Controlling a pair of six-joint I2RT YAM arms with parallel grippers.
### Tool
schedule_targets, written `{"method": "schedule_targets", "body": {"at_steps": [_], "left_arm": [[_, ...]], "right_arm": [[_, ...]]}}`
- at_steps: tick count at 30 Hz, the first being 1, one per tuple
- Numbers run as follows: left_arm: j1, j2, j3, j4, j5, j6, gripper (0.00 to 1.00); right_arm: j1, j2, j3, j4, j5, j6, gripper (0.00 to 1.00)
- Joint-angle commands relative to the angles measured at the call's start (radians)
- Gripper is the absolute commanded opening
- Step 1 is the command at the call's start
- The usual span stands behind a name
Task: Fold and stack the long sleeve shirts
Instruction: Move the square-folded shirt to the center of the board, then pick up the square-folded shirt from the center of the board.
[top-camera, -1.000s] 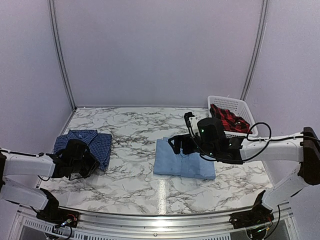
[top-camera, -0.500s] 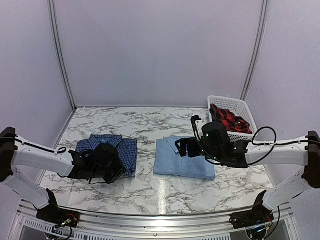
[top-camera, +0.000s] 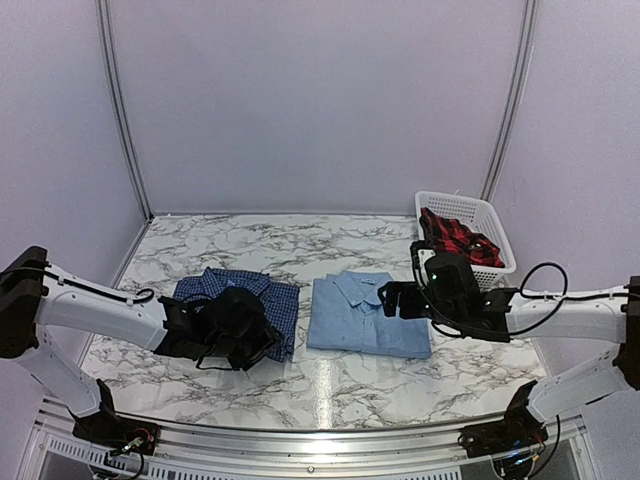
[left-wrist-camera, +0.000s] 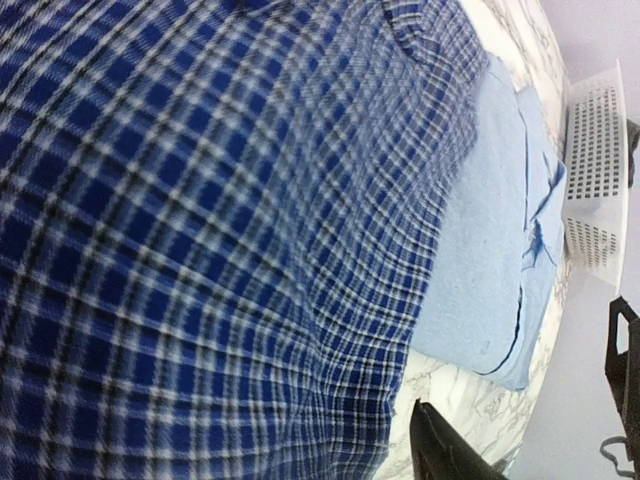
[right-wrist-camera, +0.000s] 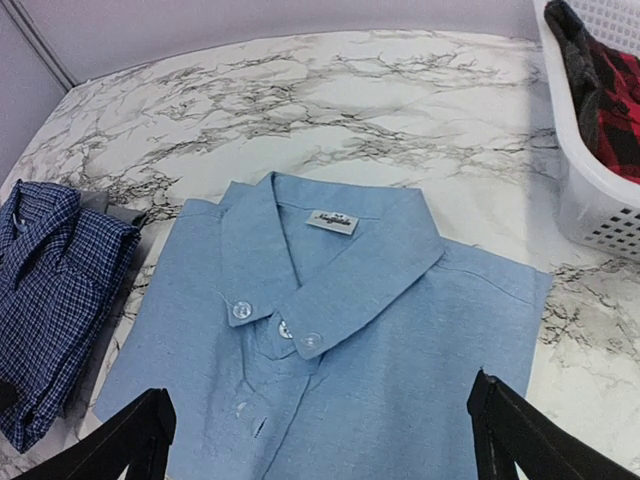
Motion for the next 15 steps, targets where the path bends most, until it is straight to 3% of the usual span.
{"method": "schedule_targets", "body": {"at_steps": [1,8,15], "left_arm": [[-0.017,-0.081,0.091,-0.17,-0.008,0.151,0.6],[-0.02,-0.214,0.152,-0.351,0.016,0.362,0.67],[-0.029,-0.246,0.204,-0.361,0.122,0.507,0.73]], "right_arm": [[-0.046,-0.059,-0.02,-0.013,-0.022,0.032,0.98],[-0.114,-0.105,-0.026,-0.092,-0.09,0.024,0.97],[-0.174,-0.134,-0.061,-0.119,-0.124,0.034,0.95]]}}
